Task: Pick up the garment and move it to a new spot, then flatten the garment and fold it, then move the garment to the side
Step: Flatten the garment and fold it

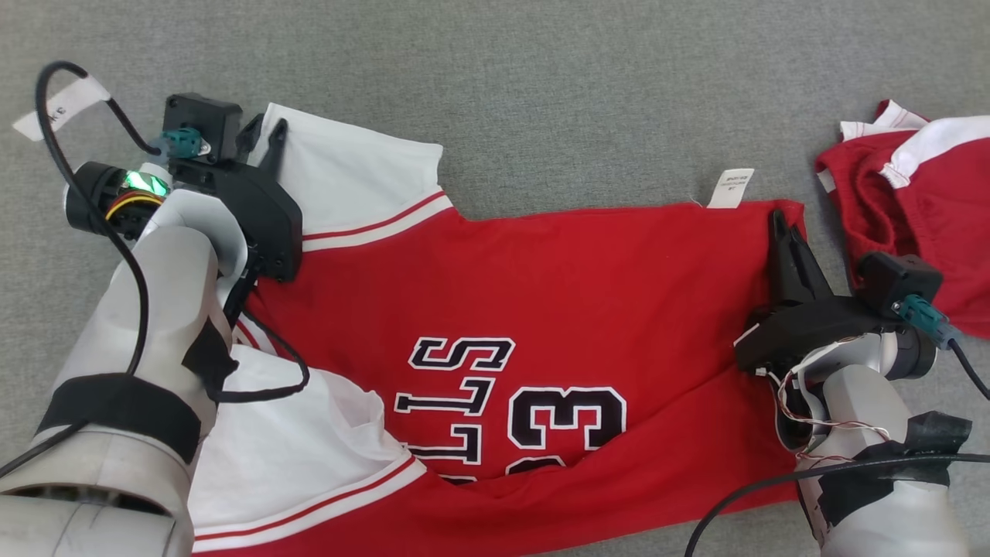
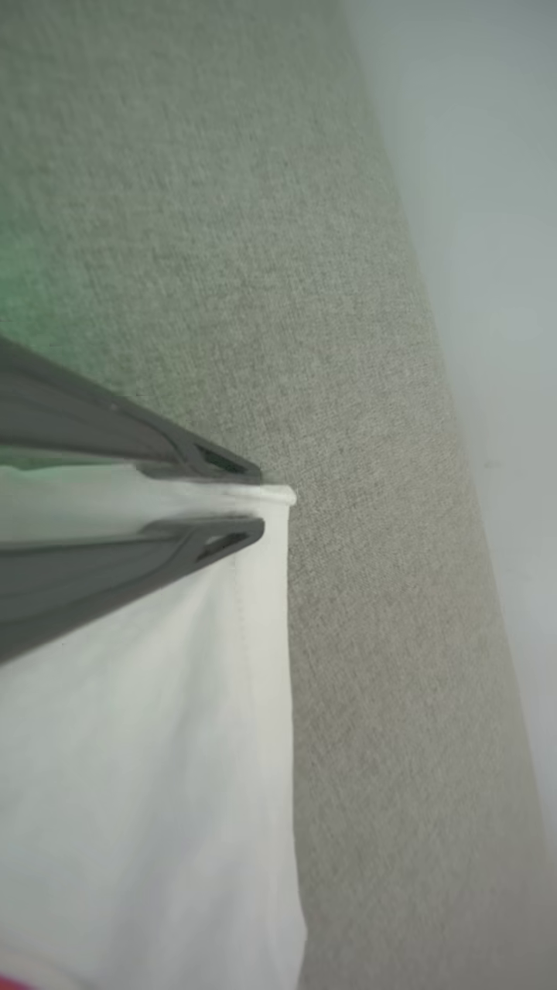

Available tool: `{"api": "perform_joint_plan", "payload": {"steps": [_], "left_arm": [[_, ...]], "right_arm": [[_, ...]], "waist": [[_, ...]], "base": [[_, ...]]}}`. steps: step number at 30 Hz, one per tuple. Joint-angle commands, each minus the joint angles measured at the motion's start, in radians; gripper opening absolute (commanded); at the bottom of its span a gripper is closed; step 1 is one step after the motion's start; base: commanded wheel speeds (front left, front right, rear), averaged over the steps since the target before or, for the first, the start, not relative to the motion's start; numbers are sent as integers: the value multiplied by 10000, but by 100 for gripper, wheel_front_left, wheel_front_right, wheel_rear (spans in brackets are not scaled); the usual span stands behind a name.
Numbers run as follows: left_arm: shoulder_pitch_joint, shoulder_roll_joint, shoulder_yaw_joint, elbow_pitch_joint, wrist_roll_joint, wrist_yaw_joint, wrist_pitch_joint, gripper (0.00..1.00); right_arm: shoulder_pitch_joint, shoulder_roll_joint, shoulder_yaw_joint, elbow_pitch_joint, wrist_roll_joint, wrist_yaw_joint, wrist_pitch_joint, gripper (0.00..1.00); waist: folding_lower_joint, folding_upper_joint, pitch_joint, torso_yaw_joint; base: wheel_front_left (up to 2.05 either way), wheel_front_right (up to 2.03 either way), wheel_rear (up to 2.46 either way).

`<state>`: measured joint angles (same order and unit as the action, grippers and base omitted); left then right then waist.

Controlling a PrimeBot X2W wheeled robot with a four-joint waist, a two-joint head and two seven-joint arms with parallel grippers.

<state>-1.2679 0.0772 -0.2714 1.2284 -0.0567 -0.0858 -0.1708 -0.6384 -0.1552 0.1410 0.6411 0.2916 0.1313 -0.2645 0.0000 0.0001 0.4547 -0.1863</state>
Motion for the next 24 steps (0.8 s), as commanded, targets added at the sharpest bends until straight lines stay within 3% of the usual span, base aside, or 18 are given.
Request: {"api": "perform_joint_plan", "payload": {"steps": [1, 12, 24], "left_arm": [[110, -36, -28, 202, -35, 66, 1, 0], [244, -133, -332, -381, -11, 427, -896, 0], [2656, -242, -517, -3572, -661, -77, -953, 0]], "right_arm": [[140, 71, 84, 62, 88, -11, 12, 0], [304, -265, -235, -221, 280, -11, 9, 0], [1101, -679, -592, -153, 289, -11, 8, 0]], "waist": [[0, -1, 11, -61], [0, -1, -239, 380], [0, -1, -1501, 1366]], "base": [[0, 0, 0], [0, 0, 0], [0, 0, 0]]}}
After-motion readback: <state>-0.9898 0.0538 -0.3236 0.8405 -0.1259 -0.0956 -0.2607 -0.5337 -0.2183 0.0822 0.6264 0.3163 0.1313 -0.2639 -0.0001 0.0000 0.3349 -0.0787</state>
